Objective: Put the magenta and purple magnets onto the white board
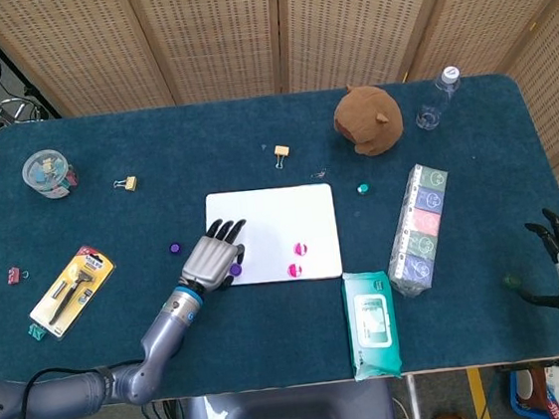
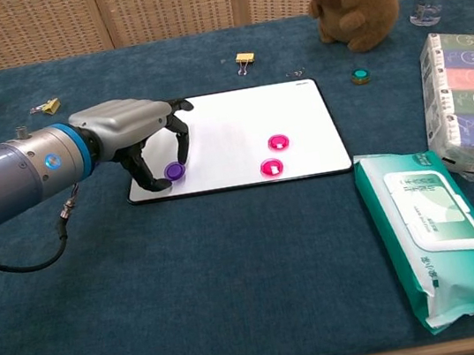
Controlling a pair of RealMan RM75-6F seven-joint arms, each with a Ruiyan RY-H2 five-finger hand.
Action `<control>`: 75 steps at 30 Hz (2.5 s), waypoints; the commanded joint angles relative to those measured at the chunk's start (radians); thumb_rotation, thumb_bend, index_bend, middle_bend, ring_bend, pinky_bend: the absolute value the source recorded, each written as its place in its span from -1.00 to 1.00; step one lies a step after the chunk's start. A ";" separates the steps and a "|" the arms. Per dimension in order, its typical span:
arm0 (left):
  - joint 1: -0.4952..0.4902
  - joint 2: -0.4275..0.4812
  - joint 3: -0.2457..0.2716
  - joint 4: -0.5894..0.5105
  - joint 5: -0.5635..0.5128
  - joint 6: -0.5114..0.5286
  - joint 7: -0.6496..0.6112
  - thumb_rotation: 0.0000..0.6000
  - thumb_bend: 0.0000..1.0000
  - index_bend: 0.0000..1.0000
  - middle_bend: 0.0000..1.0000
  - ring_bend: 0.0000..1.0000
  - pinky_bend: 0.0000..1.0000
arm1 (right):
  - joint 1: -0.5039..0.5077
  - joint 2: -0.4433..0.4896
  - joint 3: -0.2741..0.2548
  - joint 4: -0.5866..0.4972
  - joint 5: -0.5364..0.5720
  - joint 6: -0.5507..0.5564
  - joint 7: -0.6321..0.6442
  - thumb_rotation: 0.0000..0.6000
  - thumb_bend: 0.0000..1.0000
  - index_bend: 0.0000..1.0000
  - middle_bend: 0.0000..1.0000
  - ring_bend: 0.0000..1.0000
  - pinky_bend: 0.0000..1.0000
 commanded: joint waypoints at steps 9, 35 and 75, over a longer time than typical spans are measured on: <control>-0.008 0.013 -0.015 -0.043 -0.066 0.009 -0.007 1.00 -0.41 -0.83 -1.00 -1.00 -1.00 | -0.001 0.006 0.002 -0.001 -0.002 -0.010 0.007 1.00 -1.00 -0.72 -1.00 -1.00 -1.00; 0.065 0.065 0.003 0.225 0.030 -0.082 -0.289 1.00 -0.41 -0.49 -1.00 -1.00 -1.00 | 0.005 -0.006 0.001 -0.010 -0.004 -0.030 -0.021 1.00 -1.00 -0.72 -1.00 -1.00 -1.00; 0.094 0.061 0.003 0.263 0.025 -0.077 -0.274 1.00 -0.39 -0.03 -1.00 -1.00 -1.00 | 0.003 0.003 0.004 -0.011 0.001 -0.041 -0.009 1.00 -1.00 -0.71 -1.00 -1.00 -1.00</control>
